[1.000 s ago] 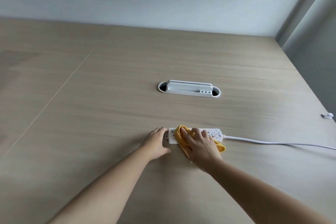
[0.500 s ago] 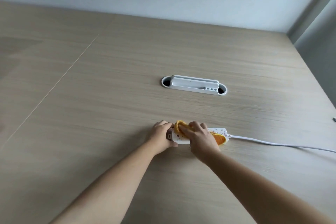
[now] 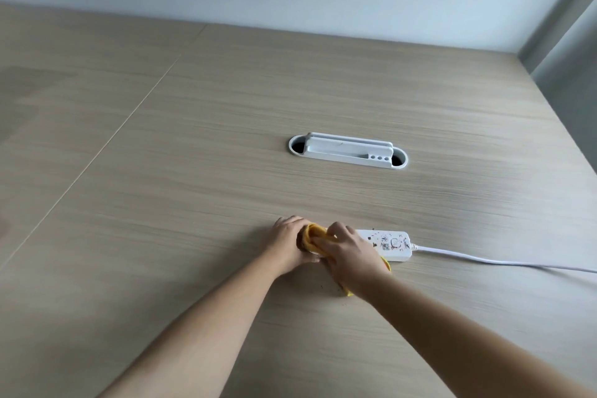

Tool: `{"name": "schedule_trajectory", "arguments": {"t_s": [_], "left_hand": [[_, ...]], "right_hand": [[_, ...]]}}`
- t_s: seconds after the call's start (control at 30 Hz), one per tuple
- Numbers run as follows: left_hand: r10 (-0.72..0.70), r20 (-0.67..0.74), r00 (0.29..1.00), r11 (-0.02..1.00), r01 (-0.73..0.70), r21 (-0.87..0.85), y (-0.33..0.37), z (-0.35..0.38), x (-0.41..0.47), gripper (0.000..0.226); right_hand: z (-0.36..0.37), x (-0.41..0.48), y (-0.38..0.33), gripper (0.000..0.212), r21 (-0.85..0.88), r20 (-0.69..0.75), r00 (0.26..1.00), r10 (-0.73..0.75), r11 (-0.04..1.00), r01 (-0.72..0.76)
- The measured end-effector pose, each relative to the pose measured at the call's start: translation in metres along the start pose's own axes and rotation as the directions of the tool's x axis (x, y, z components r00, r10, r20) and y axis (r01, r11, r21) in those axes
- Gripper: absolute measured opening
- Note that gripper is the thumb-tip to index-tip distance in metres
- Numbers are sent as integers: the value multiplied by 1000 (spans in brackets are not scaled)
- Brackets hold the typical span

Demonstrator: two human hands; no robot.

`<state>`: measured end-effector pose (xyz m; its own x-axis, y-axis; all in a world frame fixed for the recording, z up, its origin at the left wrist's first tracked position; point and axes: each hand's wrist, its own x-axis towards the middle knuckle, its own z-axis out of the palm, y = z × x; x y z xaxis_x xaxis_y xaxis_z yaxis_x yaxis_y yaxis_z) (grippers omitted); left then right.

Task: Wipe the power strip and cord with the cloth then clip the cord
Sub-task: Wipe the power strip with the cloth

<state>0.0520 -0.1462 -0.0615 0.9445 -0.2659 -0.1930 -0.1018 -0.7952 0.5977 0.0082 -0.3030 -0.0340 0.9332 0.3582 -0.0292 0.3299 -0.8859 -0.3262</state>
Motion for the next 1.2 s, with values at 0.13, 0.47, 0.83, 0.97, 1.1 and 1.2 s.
{"name": "schedule_trajectory", "arguments": {"t_s": [0.13, 0.47, 0.83, 0.97, 1.1, 1.2], "left_hand": [[11, 23, 1000, 999, -12, 43, -1, -1, 1, 64], [33, 22, 999, 999, -33, 27, -1, 0, 1, 62], [13, 18, 1000, 1000, -13, 4, -4, 1, 3, 63], [10, -2, 1000, 1000, -10, 4, -3, 2, 3, 61], [9, 33, 999, 1000, -10, 13, -4, -1, 5, 56], [-1, 32, 999, 1000, 0, 18, -3, -2, 4, 59]], "right_hand": [[-13, 10, 15, 30, -60, -16, 956, 292, 954, -292], [-14, 11, 8, 32, 30, -4, 959, 285, 958, -285], [-31, 10, 25, 28, 40, -84, 923, 376, 926, -374], [-10, 12, -5, 41, 15, 50, 995, 81, 997, -82], [-16, -7, 11, 30, -11, 43, 999, 9, 1000, -9], [-25, -6, 28, 28, -39, -58, 962, 266, 962, -269]]}}
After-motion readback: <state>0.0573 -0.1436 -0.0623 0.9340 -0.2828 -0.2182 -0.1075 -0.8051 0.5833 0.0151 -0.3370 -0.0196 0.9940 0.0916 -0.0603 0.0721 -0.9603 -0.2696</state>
